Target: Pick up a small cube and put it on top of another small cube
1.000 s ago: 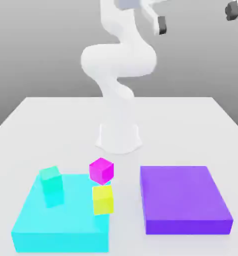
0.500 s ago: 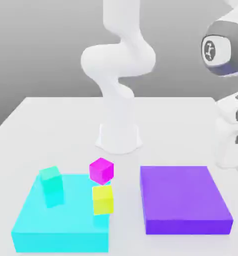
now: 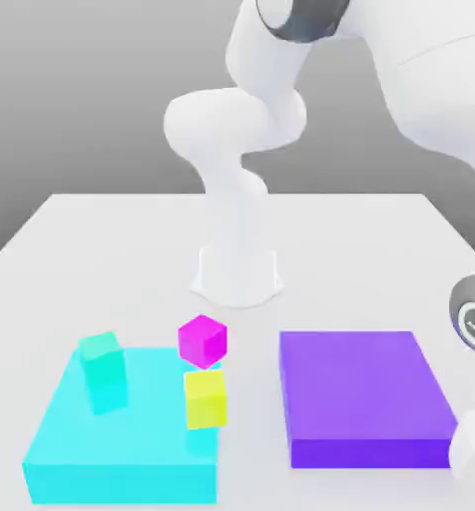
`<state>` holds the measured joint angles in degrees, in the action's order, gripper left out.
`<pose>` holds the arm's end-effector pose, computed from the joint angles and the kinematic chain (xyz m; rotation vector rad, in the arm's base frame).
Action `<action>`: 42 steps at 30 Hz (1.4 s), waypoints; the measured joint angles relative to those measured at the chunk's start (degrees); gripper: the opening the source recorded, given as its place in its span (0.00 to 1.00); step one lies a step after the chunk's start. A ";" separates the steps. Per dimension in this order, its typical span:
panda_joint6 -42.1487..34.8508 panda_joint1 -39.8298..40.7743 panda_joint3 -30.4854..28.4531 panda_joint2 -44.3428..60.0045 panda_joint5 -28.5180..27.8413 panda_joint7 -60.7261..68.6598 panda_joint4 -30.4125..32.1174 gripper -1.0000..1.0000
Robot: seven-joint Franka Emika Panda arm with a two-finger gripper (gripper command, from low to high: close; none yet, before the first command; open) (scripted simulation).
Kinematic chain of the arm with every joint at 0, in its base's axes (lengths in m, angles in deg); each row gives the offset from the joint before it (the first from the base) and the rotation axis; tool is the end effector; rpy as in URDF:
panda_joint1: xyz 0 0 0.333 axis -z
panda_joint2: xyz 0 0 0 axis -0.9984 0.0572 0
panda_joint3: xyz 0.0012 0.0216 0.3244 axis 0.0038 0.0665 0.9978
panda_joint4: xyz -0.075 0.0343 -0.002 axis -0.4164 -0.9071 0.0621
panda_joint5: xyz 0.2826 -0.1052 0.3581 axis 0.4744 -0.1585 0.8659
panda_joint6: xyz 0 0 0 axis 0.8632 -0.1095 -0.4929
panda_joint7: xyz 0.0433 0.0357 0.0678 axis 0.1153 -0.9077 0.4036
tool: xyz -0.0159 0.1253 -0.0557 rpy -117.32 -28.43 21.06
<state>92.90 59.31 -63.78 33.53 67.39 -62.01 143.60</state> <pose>0.5514 0.3532 0.0483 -2.8228 1.3717 -0.0002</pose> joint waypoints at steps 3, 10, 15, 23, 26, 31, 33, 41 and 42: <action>0.10 -0.12 -0.09 0.18 0.01 -0.03 -0.05 0.00; -6.14 5.66 0.54 -12.77 2.78 8.67 6.81 0.00; -7.52 13.15 -0.95 -22.80 5.74 22.67 15.60 0.00; -9.37 24.27 -5.77 -38.98 7.16 43.46 29.89 0.00; -9.93 26.18 -7.79 -45.10 6.00 50.12 35.28 0.00; -3.99 27.71 -9.97 -44.67 5.00 55.39 40.64 0.00; 0.29 27.72 -10.09 -41.24 5.25 55.75 41.49 1.00; -1.05 27.79 -10.05 -42.43 5.01 55.61 41.30 1.00; -3.07 27.82 -10.02 -44.12 4.81 55.46 40.96 1.00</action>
<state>89.83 87.13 -73.81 -10.59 72.20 -6.55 184.56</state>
